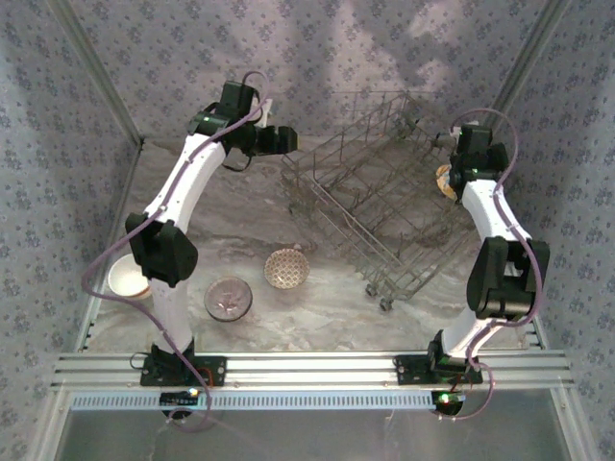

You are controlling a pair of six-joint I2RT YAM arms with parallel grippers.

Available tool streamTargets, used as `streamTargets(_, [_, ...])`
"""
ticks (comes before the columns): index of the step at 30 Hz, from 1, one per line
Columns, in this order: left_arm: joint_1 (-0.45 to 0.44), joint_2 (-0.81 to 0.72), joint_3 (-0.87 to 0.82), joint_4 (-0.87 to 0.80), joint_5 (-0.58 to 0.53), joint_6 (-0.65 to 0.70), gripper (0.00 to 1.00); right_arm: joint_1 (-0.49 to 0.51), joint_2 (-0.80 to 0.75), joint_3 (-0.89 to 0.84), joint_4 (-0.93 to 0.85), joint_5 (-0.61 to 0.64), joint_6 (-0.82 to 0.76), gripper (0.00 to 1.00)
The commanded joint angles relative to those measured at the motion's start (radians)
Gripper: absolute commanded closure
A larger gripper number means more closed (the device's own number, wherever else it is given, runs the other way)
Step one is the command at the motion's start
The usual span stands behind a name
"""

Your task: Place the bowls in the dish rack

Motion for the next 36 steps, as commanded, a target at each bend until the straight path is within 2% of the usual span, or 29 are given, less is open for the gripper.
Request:
streamTargets(1, [0.021,-0.012,0.027,-0.022,0.004,-0.024,0.20,0.024,-0.043,0.059,-0.109,-0.020,0.073,0.26])
streamTargets(4, [0.037,-0.039,0.006,-0.014,0.001,-0.038,0.20,0.064,-0.073,0.078,-0.168,-0.025,0.098,0.26])
streamTargets(9, [0.095,-0.136,-0.108,0.039,0.007,-0.097,0.19,0.132,-0.105,0.178,-0.375,-0.073,0.216,0.26])
streamTargets(12, [0.119,-0.212,-0.220,0.035,0.003,-0.090,0.19,0.184,-0.119,0.237,-0.488,-0.127,0.280,0.27])
streamTargets(17, [0.125,-0.314,-0.506,0.014,0.017,-0.080,0.22,0.237,-0.109,0.335,-0.603,-0.258,0.333,0.26])
streamTargets(22, [0.079,-0.367,-0.709,-0.033,0.046,-0.070,0.26,0.234,-0.057,0.454,-0.693,-0.412,0.364,0.26])
streamTargets(27, [0.010,-0.371,-0.790,-0.108,0.067,-0.027,0.28,0.236,-0.042,0.480,-0.741,-0.528,0.369,0.26])
streamTargets(29, [-0.012,-0.370,-0.823,-0.123,0.053,-0.025,0.32,0.237,-0.039,0.477,-0.732,-0.545,0.368,0.26])
streamTargets(36, [-0.070,-0.343,-0.905,-0.125,0.012,-0.034,0.33,0.241,-0.027,0.458,-0.710,-0.586,0.352,0.26])
